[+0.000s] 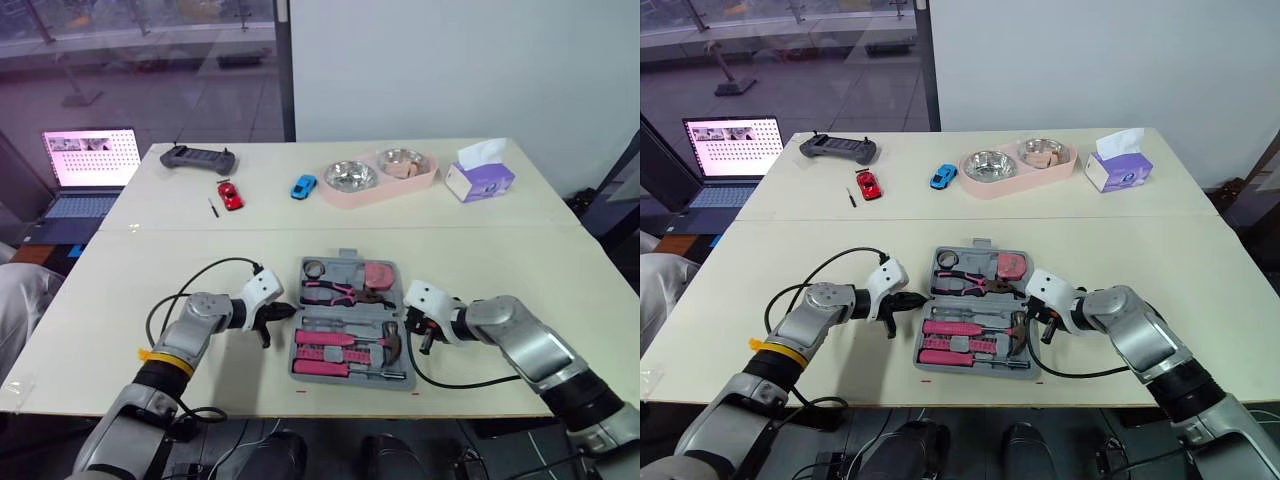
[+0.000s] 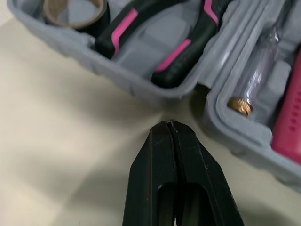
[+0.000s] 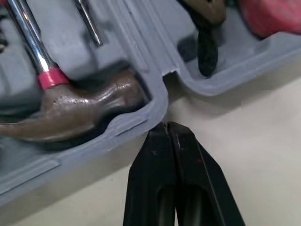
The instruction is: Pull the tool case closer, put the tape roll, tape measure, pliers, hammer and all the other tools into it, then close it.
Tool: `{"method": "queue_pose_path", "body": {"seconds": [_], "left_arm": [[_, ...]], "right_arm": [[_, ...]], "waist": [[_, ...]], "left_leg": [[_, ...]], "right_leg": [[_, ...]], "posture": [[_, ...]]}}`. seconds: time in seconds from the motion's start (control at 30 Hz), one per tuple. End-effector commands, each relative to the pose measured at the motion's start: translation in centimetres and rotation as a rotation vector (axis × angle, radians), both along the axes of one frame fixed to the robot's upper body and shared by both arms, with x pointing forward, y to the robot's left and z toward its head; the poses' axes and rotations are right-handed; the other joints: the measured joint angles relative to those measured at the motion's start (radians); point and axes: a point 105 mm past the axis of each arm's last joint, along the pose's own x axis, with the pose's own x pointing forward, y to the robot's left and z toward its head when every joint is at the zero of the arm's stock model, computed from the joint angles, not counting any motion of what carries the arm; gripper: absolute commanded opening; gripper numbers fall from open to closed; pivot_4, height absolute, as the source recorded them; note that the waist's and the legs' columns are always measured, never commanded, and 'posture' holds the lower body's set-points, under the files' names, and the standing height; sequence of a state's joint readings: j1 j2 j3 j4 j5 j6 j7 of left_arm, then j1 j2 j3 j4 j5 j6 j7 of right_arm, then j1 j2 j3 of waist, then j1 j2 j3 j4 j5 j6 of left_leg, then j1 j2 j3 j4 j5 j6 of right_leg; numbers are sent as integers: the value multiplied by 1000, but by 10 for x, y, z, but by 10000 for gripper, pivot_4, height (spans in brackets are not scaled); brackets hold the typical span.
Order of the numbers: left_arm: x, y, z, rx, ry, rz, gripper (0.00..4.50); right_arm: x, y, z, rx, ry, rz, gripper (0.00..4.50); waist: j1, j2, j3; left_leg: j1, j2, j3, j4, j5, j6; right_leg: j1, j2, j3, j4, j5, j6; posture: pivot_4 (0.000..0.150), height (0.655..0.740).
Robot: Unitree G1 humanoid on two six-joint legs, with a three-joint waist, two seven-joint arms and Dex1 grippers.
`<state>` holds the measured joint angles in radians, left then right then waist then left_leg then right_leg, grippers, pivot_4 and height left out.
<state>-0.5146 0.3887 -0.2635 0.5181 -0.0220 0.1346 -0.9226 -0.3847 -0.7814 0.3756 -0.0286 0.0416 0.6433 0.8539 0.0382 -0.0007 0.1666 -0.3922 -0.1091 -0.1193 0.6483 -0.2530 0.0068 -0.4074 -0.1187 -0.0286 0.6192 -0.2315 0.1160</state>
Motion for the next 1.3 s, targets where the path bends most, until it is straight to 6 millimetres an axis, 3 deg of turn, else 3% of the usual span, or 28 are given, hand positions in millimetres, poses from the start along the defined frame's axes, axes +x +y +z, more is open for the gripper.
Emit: {"method": "queue_pose_path", "body": {"seconds": [0.03,0.23,0.57,0.7,0.83,1.03,1.3], "left_arm": [[-9,-21,-14,75,-16,-107,0],[-18,-29,-17,77,-8,-168,0],[-29,-24,-20,69,15,-148,0],[-55,-12,-25,55,47,-134,0],[-63,-12,-25,64,46,-122,0],[-63,-7,-27,71,56,-85,0],[-63,-2,-24,69,55,-53,0]], "right_arm": [[9,26,12,37,-52,89,650],[11,38,13,34,-54,154,650],[7,47,15,27,-48,234,650],[1,55,16,44,-48,261,650],[-7,55,14,52,-16,265,650],[-17,52,11,56,15,254,650],[-12,45,7,19,3,230,650]], "waist": [[-2,0,0],[0,0,-1],[-3,1,-2],[-26,1,-2],[-28,2,-2],[-26,2,-3],[-27,2,-3]], "left_leg": [[0,0,0,0,0,0],[1,0,0,0,0,0],[2,0,0,-1,0,1],[1,1,0,-2,-1,1],[2,1,0,-2,-1,1],[2,1,0,-2,-1,1],[2,1,0,-2,-1,1]], "right_leg": [[0,0,0,0,0,0],[1,0,0,1,0,0],[0,0,1,1,0,0],[-1,0,2,1,0,0],[-1,0,2,1,0,0],[-1,0,2,1,0,0],[-1,0,2,1,0,0]], "posture": [[1500,7400],[1500,7400],[1500,7400],[1500,7400],[1500,7400],[1500,7400],[1500,7400]]}}
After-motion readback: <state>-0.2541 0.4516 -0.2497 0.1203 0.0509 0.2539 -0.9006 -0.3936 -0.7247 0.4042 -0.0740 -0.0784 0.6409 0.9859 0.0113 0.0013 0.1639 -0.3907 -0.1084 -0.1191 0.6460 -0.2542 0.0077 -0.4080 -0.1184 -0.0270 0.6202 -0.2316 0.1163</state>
